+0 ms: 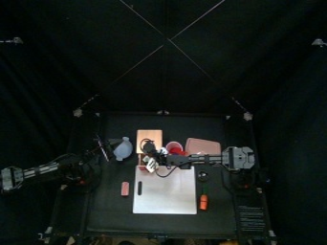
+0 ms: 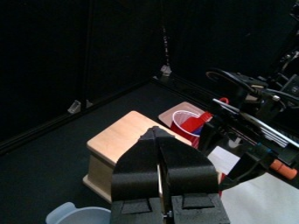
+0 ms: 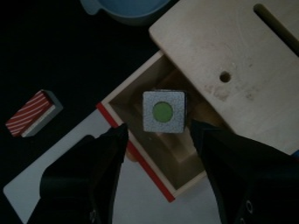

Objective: Place sushi on board then cut the sushi with the knife then place the pieces on the plate
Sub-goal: Grasp knife edge with left hand

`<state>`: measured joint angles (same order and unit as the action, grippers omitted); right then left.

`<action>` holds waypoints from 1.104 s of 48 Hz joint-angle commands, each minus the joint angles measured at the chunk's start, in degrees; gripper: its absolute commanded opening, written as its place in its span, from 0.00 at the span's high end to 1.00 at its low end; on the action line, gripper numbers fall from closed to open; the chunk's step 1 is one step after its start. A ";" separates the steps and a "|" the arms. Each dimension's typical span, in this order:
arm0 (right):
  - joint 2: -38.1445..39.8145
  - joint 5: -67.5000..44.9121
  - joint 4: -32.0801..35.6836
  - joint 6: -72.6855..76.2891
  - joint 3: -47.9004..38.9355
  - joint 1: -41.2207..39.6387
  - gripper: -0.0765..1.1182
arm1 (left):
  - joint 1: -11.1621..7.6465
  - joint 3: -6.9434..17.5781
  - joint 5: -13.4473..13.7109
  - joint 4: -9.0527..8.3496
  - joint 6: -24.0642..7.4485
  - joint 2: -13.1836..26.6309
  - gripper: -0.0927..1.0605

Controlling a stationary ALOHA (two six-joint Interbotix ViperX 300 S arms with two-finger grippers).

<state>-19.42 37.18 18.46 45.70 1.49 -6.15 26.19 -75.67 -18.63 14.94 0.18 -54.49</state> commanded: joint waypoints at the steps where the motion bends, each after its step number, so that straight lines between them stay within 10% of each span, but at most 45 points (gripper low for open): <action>1: 0.35 1.05 0.18 0.00 2.64 -0.62 0.18 | 0.18 0.62 -0.53 -0.18 -0.09 0.26 0.86; 44: -4.39 6.33 0.97 -0.18 7.12 -0.35 0.19 | 0.18 -0.26 -0.44 -0.18 -0.09 0.26 0.86; 53: -4.39 6.24 1.32 -0.18 7.21 -0.35 0.32 | 0.18 -0.26 -0.44 -0.18 -0.09 0.26 0.86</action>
<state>-25.14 43.51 19.51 45.44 7.38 -6.33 26.19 -76.73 -18.63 14.85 0.18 -54.49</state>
